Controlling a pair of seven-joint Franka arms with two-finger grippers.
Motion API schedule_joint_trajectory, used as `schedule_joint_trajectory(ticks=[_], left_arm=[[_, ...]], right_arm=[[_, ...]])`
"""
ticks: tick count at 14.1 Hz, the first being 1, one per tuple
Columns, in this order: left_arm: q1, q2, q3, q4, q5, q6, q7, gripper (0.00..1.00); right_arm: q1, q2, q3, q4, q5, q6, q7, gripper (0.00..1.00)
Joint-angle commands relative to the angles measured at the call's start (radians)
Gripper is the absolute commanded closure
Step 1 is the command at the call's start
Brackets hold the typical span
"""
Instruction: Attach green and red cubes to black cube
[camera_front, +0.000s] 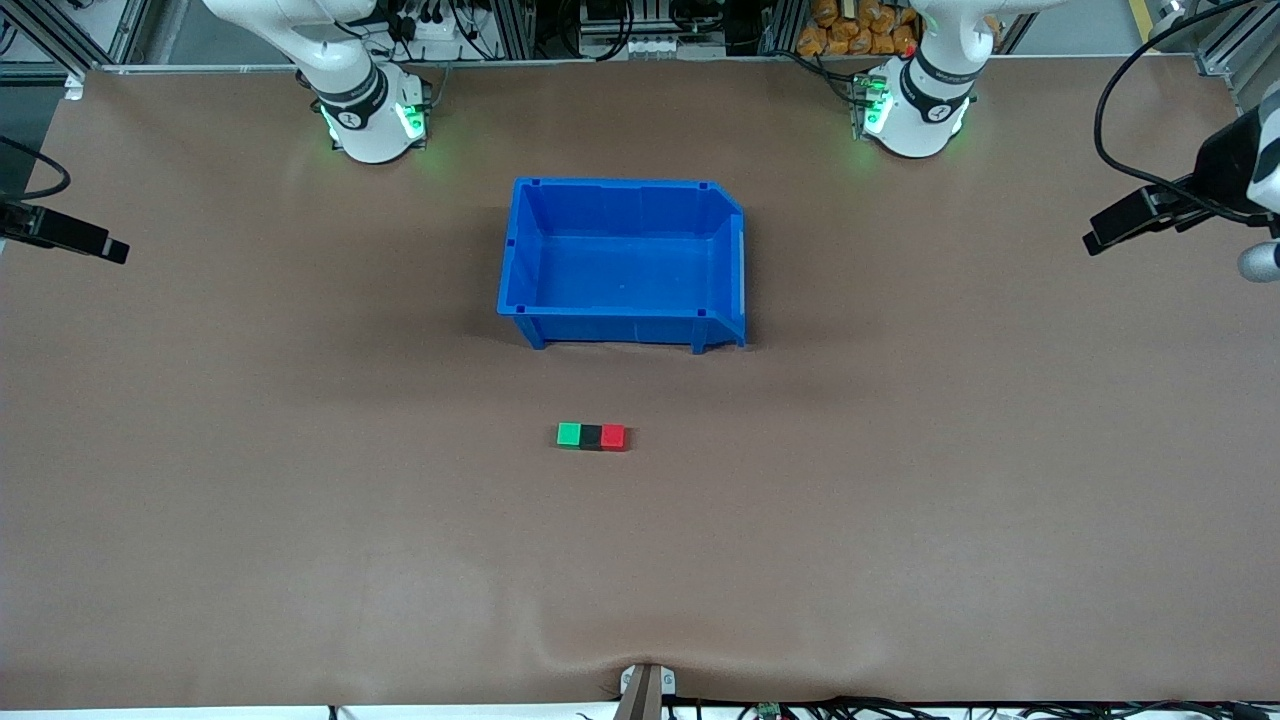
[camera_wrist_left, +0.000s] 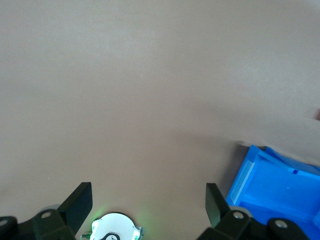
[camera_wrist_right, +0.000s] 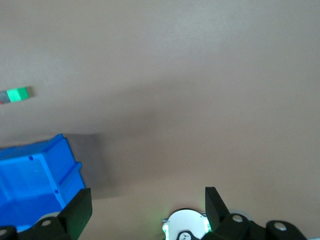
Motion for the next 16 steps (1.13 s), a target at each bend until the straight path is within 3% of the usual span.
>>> schedule_joint_trajectory(ticks=[1,3,4,16], left_arm=[[0.027,-0.068,-0.006,-0.107,0.013,0.058,0.054,0.00],[0.045,-0.148,-0.009,-0.216,0.013,0.121,0.068,0.00],[0.047,-0.163,-0.008,-0.222,0.011,0.121,0.103,0.00],[0.037,-0.165,-0.012,-0.164,-0.006,0.111,0.206,0.00]], right_arm=[[-0.016,-0.033,0.014,-0.010,-0.002,-0.020,-0.063,0.00],[-0.008,-0.039,0.023,-0.006,-0.050,0.007,-0.062,0.00],[-0.008,-0.046,0.032,-0.008,-0.060,0.045,-0.062,0.00],[-0.001,-0.056,0.031,-0.019,-0.071,0.133,-0.062,0.00]])
